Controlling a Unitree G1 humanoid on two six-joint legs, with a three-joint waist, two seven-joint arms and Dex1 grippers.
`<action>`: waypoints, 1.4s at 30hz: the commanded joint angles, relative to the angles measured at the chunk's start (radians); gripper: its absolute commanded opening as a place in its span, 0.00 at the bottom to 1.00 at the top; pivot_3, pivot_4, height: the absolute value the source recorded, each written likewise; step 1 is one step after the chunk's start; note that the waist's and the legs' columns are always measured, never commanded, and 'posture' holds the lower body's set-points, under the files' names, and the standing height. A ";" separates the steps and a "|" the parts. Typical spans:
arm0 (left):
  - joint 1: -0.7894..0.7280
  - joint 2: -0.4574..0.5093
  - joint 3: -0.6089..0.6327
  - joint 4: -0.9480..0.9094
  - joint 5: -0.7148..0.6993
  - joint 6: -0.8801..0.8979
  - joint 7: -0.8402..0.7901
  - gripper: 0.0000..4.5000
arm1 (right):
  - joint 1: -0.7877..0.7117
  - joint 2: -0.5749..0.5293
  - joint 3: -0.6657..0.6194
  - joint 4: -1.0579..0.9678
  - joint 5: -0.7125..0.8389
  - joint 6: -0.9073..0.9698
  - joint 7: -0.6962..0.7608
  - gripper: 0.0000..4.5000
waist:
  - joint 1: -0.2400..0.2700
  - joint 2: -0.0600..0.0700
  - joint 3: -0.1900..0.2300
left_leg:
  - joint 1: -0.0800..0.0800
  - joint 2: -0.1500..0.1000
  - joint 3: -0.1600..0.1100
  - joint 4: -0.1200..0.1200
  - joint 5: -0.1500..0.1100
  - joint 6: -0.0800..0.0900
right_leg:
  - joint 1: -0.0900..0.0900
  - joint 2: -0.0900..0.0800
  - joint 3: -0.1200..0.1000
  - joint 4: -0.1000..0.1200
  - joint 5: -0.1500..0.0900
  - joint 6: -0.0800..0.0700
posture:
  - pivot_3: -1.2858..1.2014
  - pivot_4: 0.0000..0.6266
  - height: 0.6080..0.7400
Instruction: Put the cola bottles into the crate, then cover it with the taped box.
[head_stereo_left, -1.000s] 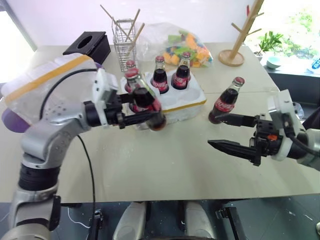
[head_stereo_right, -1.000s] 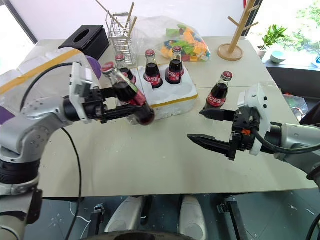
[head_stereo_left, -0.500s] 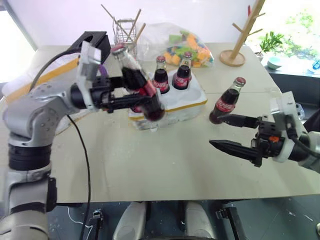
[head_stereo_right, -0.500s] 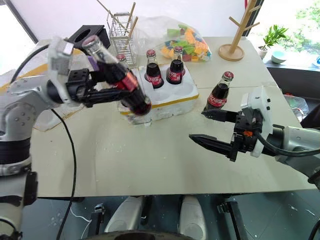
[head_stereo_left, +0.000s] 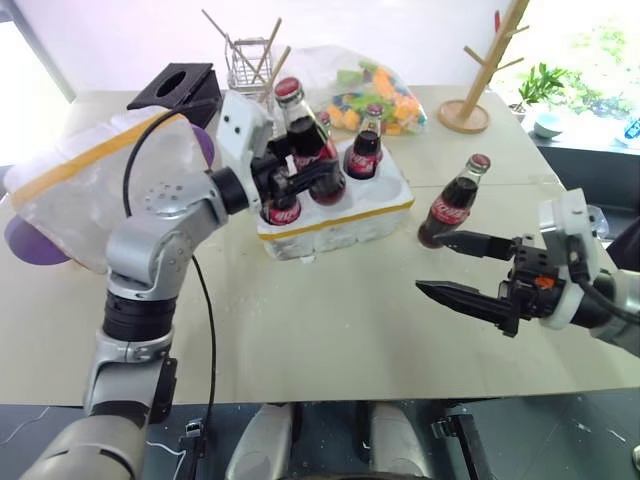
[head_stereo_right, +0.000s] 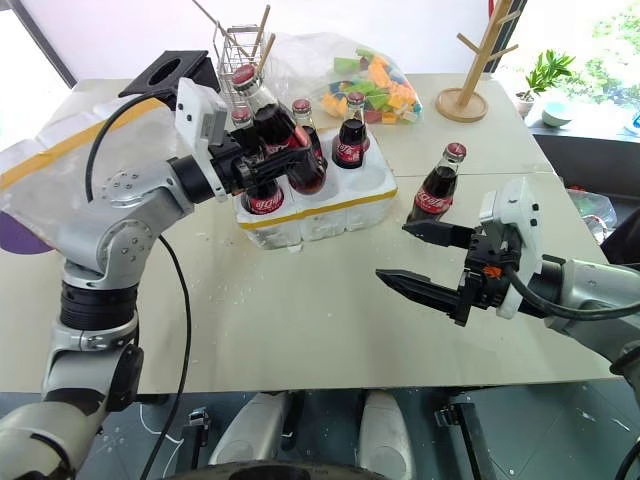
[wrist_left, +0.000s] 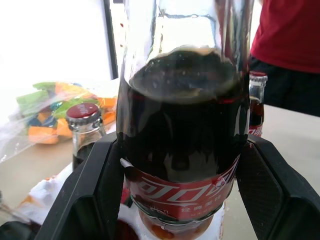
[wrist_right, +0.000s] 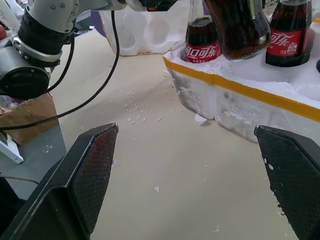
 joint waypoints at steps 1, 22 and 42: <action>-0.019 -0.028 -0.016 -0.054 0.003 0.053 0.058 0.57 | -0.004 0.003 -0.019 -0.026 0.018 -0.019 -0.011 1.00 | 0.000 0.000 0.000 | 0.000 0.000 0.000 0.000 0.000 0.000 | 0.000 0.000 0.000 0.000 0.000 0.000 | 0.52 0.24 1.00; -0.049 -0.141 -0.019 -0.082 0.037 0.094 0.241 0.57 | 0.020 0.002 -0.032 -0.030 0.022 -0.021 -0.023 1.00 | -0.002 0.000 0.000 | 0.000 0.000 0.000 0.001 0.000 0.000 | 0.001 0.000 0.000 0.000 0.000 0.001 | 0.52 0.24 1.00; -0.116 -0.171 -0.072 0.034 0.106 0.353 0.343 0.81 | 0.026 0.023 -0.044 -0.043 -0.031 -0.050 -0.081 1.00 | -0.002 0.000 0.000 | 0.001 0.000 0.000 0.000 0.000 0.000 | 0.001 0.001 0.000 0.000 0.001 0.002 | 0.52 0.24 1.00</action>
